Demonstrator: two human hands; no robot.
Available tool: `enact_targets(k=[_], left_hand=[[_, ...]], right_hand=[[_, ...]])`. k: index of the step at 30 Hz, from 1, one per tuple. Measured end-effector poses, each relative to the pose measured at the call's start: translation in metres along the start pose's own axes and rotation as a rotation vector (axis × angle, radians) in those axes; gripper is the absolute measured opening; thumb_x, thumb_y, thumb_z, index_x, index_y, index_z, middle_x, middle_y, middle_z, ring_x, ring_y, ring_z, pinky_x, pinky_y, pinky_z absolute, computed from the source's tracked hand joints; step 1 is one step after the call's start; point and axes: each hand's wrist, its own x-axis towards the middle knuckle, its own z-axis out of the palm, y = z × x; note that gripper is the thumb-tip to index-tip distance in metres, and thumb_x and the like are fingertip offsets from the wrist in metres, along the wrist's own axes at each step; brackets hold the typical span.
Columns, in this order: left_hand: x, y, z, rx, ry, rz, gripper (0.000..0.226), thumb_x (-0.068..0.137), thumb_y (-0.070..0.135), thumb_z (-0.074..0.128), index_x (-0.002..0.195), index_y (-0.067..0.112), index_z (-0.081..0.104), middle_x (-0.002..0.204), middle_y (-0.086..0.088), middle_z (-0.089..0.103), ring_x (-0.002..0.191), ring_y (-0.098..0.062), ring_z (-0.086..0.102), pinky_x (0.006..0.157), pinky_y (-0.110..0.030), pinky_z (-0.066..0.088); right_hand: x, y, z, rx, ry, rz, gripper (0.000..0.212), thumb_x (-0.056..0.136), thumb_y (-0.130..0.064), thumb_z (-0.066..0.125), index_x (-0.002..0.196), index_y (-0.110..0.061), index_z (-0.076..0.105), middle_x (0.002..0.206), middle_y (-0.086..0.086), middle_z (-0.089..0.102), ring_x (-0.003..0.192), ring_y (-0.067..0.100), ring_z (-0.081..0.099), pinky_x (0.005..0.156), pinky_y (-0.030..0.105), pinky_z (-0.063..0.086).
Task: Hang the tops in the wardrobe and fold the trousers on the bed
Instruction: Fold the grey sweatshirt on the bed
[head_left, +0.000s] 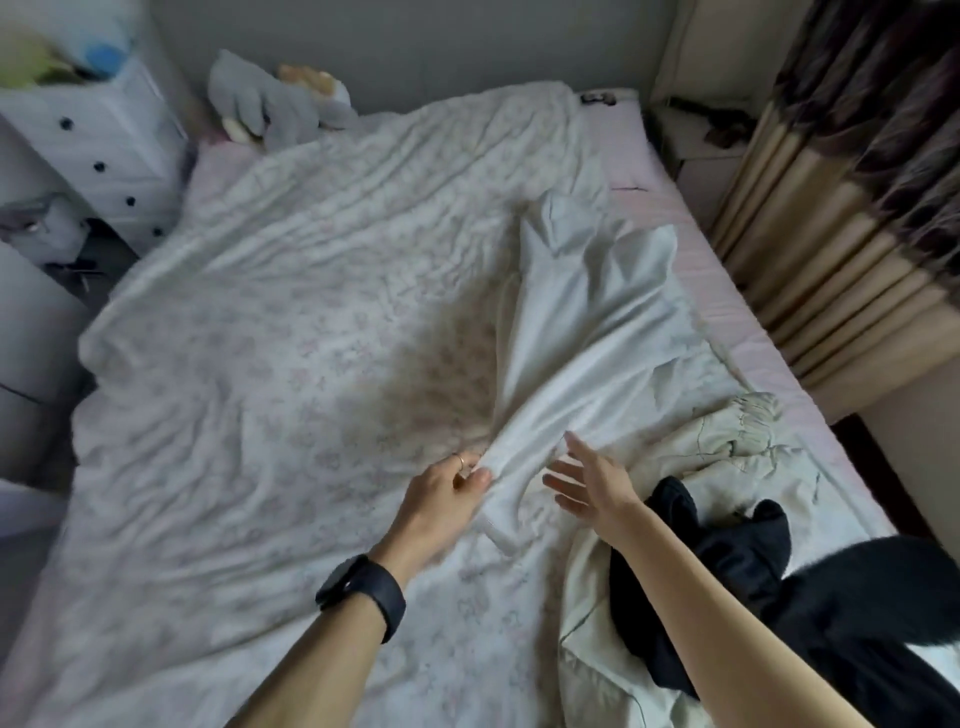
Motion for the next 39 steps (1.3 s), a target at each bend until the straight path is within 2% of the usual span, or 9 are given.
enact_targets(k=[7,12,15,18,23,27,30,34,39], left_hand=[[-0.154,-0.001,-0.086,-0.447,-0.155,-0.146,0.015,0.101,0.014,0.06,0.088,0.01,0.068,0.072,-0.001,0.066,0.059,-0.007,0.06,0.056,-0.021,0.043],[-0.253,-0.059,-0.113,-0.501,-0.289,-0.356,0.014,0.098,0.019,0.065,0.091,0.013,0.075,0.085,-0.005,0.072,0.074,-0.015,0.066,0.061,-0.023,0.048],[-0.289,-0.112,-0.118,-0.255,-0.279,-0.449,0.025,0.099,0.021,0.063,0.075,0.015,0.063,0.067,0.0,0.062,0.06,-0.013,0.056,0.059,-0.025,0.039],[-0.307,-0.164,-0.118,0.11,-0.241,-0.479,0.034,0.099,0.028,0.059,0.067,0.02,0.05,0.061,0.006,0.049,0.056,-0.013,0.043,0.056,-0.028,0.03],[-0.33,-0.216,-0.071,0.428,-0.37,-0.558,0.008,0.093,0.02,0.055,0.086,0.022,0.052,0.086,0.002,0.054,0.077,-0.018,0.051,0.063,-0.027,0.036],[-0.312,-0.209,-0.022,0.495,-0.417,-0.542,0.021,0.099,0.016,0.047,0.12,0.012,0.051,0.106,-0.003,0.053,0.081,-0.02,0.053,0.066,-0.028,0.043],[-0.273,-0.189,0.016,0.557,-0.343,-0.442,0.037,0.096,0.026,0.051,0.133,0.02,0.048,0.134,-0.007,0.047,0.117,-0.028,0.054,0.092,-0.04,0.051],[-0.208,-0.118,0.052,0.531,-0.285,-0.264,0.046,0.099,0.034,0.051,0.143,0.027,0.042,0.145,-0.001,0.039,0.132,-0.024,0.043,0.1,-0.04,0.045],[-0.093,-0.037,0.099,0.539,-0.147,-0.027,0.054,0.097,0.045,0.052,0.146,0.029,0.038,0.15,0.004,0.035,0.135,-0.022,0.04,0.101,-0.039,0.044]], right_hand=[[-0.118,0.037,0.028,-0.036,0.016,0.086,0.037,0.094,-0.047,0.067,0.112,-0.016,0.06,0.115,0.006,0.066,0.099,0.023,0.072,0.08,0.036,0.055],[-0.179,0.115,0.073,-0.091,-0.024,0.206,0.023,0.09,-0.025,0.075,0.086,-0.01,0.058,0.078,0.006,0.064,0.06,0.014,0.064,0.042,0.021,0.038],[-0.199,0.173,0.09,-0.482,0.044,0.082,0.011,0.09,-0.013,0.06,0.081,-0.01,0.053,0.071,0.011,0.056,0.053,0.019,0.048,0.046,0.026,0.034],[-0.22,0.231,0.085,-1.085,-0.087,0.008,0.019,0.096,-0.026,0.043,0.079,-0.018,0.048,0.096,0.013,0.068,0.086,0.033,0.064,0.07,0.033,0.047],[-0.277,0.307,0.058,-1.353,-0.372,0.139,0.015,0.094,-0.033,0.044,0.094,-0.023,0.055,0.098,0.004,0.065,0.092,0.027,0.062,0.074,0.03,0.046],[-0.273,0.32,0.026,-1.232,-0.288,0.31,0.047,0.093,-0.043,0.061,0.133,-0.02,0.058,0.128,0.006,0.064,0.11,0.022,0.062,0.088,0.027,0.045],[-0.242,0.294,-0.006,-1.062,-0.161,0.263,0.042,0.094,-0.045,0.06,0.127,-0.018,0.06,0.12,0.005,0.069,0.095,0.017,0.062,0.087,0.032,0.05],[-0.2,0.222,-0.04,-0.785,0.014,0.055,0.019,0.096,-0.045,0.061,0.106,-0.03,0.058,0.092,-0.011,0.069,0.075,0.013,0.073,0.066,0.03,0.057],[-0.117,0.143,-0.074,-0.633,0.123,-0.136,0.028,0.097,-0.043,0.059,0.119,-0.026,0.06,0.108,-0.013,0.065,0.095,0.011,0.069,0.081,0.03,0.053]])
